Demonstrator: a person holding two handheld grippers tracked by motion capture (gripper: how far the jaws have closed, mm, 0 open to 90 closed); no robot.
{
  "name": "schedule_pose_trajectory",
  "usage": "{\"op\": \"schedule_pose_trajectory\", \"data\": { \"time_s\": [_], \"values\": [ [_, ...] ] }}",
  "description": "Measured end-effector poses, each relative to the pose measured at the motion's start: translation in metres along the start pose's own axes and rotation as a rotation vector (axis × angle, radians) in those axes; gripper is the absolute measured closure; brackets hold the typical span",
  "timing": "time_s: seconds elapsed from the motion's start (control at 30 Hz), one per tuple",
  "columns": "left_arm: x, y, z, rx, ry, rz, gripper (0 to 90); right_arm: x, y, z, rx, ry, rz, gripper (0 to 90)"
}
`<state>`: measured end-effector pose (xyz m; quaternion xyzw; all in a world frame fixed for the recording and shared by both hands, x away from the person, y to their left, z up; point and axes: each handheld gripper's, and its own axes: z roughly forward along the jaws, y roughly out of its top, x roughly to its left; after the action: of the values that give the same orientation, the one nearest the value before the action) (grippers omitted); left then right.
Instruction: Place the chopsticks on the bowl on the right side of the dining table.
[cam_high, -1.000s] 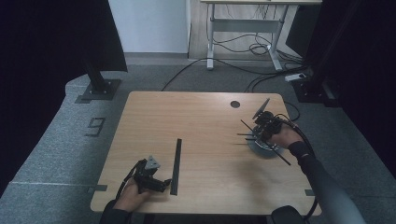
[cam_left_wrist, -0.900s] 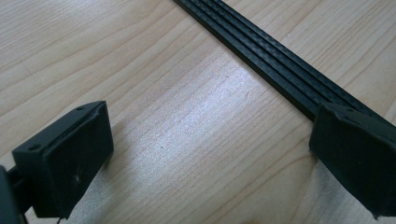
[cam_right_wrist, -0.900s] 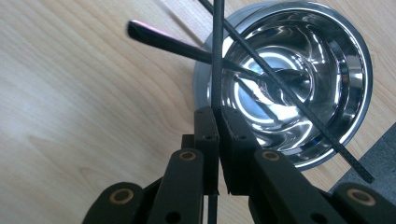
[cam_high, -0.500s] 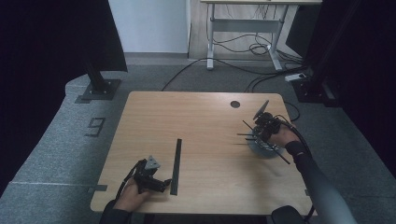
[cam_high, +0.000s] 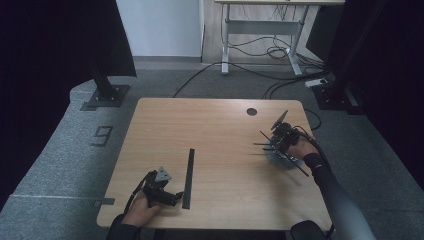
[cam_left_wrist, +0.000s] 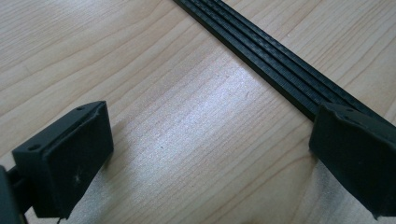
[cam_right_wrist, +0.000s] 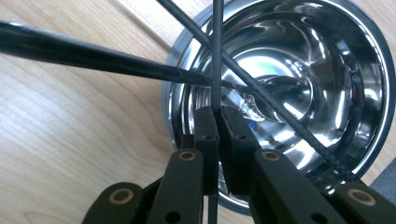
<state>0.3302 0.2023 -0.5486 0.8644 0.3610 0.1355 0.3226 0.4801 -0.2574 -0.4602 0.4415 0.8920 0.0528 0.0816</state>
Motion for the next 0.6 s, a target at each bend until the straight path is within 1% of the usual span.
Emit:
{"op": "schedule_pose_trajectory", "data": {
  "time_s": [0.2, 0.37, 0.47, 0.53, 0.6],
  "values": [
    [0.000, 0.000, 0.000, 0.000, 0.000, 0.000, 0.0, -0.002, -0.002, 0.000, -0.023, 0.010, 0.012, 84.4],
    [0.000, 0.000, 0.000, 0.001, 0.000, 0.000, 0.0, -0.006, -0.007, -0.006, -0.066, 0.032, 0.035, 69.4],
    [0.000, 0.000, 0.000, 0.001, 0.000, 0.000, 0.0, -0.008, -0.013, -0.011, -0.114, 0.053, 0.055, 60.2],
    [0.000, 0.000, 0.000, 0.002, 0.000, 0.000, 0.0, -0.009, -0.017, -0.013, -0.142, 0.059, 0.069, 54.1],
    [0.000, 0.000, 0.000, 0.002, 0.000, 0.001, 0.0, -0.010, -0.023, -0.015, -0.168, 0.069, 0.075, 50.4]
  ]
}}
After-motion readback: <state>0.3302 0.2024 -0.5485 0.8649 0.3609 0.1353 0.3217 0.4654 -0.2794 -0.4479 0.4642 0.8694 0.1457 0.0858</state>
